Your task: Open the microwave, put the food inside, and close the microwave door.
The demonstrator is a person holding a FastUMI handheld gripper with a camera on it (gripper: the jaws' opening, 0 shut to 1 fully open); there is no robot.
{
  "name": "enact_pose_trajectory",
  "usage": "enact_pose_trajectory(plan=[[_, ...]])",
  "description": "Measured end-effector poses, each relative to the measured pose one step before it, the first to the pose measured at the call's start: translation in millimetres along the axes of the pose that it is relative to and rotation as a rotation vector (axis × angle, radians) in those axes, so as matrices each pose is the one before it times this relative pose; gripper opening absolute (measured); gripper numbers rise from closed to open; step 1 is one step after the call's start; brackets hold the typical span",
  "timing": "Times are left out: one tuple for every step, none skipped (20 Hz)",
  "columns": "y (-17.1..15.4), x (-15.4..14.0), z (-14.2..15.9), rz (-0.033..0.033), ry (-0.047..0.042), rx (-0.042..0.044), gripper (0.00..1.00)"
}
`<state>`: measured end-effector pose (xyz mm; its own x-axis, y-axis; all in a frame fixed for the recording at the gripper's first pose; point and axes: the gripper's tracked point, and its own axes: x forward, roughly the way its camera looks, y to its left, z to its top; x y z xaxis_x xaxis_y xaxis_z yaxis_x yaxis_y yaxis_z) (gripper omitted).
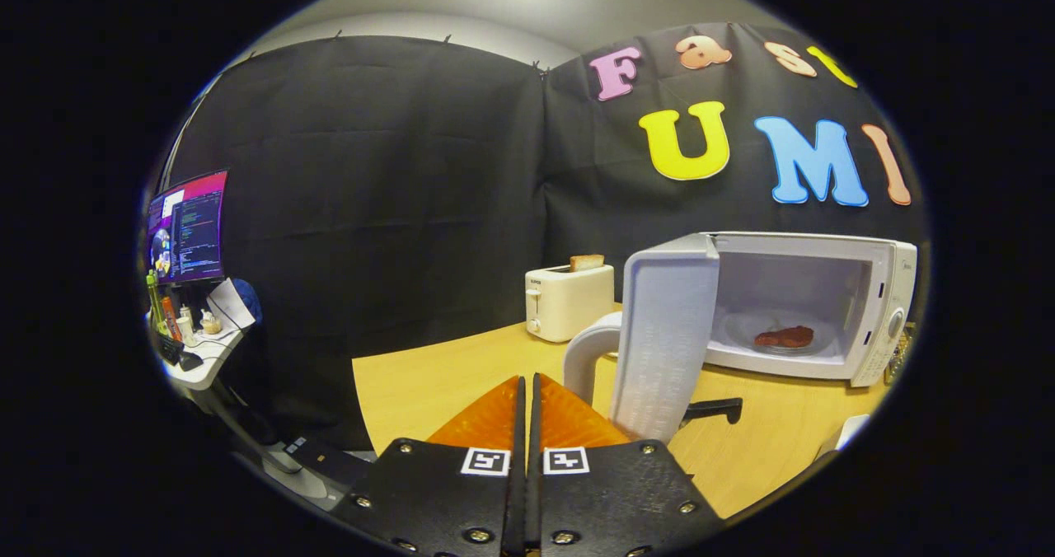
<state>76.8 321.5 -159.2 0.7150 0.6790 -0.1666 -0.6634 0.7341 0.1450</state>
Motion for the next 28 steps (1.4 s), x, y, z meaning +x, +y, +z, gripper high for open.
enact_pose_trajectory(plan=[[-8.31,-6.65,0.72,-0.02164,-0.00259,-0.01428,0.01],[-8.41,-5.59,-0.21,-0.02144,-0.00829,-0.01063,0.01],[-8.97,-5.06,0.76,-0.01926,-0.00442,-0.00718,0.01],[-10.26,-4.25,1.33,-0.02199,-0.00836,-0.00574,0.01],[-10.12,-5.35,-0.17,-0.02876,-0.00784,-0.00963,0.01],[-10.67,-5.51,1.73,-0.03656,-0.01172,-0.00438,0.01],[-16.87,-2.60,0.66,-0.03885,-0.01308,-0.00188,0.01],[-15.65,1.08,-0.71,-0.03543,-0.00150,-0.00015,0.01],[-14.98,0.42,-0.96,-0.02780,-0.00214,0.00928,0.01],[-13.27,3.12,-2.13,-0.02525,0.00550,0.00850,0.01],[-13.87,1.93,-1.64,-0.02299,0.00868,0.00445,0.01],[-14.21,2.56,-1.58,-0.02660,0.00056,0.00575,0.01],[-14.41,1.43,0.29,-0.03228,-0.00156,0.00351,0.01],[-12.64,3.38,-0.52,-0.02616,0.00239,0.00626,0.01],[-10.16,4.20,-0.04,-0.02007,0.00091,0.00521,0.01],[-10.31,3.80,-1.36,-0.02090,0.00135,0.00063,0.01],[-8.66,3.96,-0.51,-0.01703,0.00328,0.00179,0.01],[-10.36,4.20,0.81,-0.02173,-0.00229,-0.00090,0.01],[-10.60,4.35,0.49,-0.02368,-0.00079,-0.00366,0.01],[-8.59,4.72,-0.09,-0.02111,-0.00036,-0.00243,0.01],[-7.39,5.22,0.10,-0.01757,0.00050,-0.00040,0.01],[-6.60,4.63,-0.31,-0.01602,-0.00040,-0.00341,0.01],[-7.37,4.90,0.70,-0.01904,-0.00190,-0.00433,0.01],[-6.83,5.74,-0.29,-0.01906,-0.00247,-0.00214,0.01],[-5.69,5.88,1.21,-0.01483,-0.00120,-0.00424,0.01],[-5.30,6.75,0.34,-0.01590,-0.00435,-0.00080,0.01],[-5.60,7.89,0.93,-0.01446,0.00149,-0.00156,0.01],[-5.42,6.45,-1.51,-0.01460,0.00563,0.00051,0.01]])
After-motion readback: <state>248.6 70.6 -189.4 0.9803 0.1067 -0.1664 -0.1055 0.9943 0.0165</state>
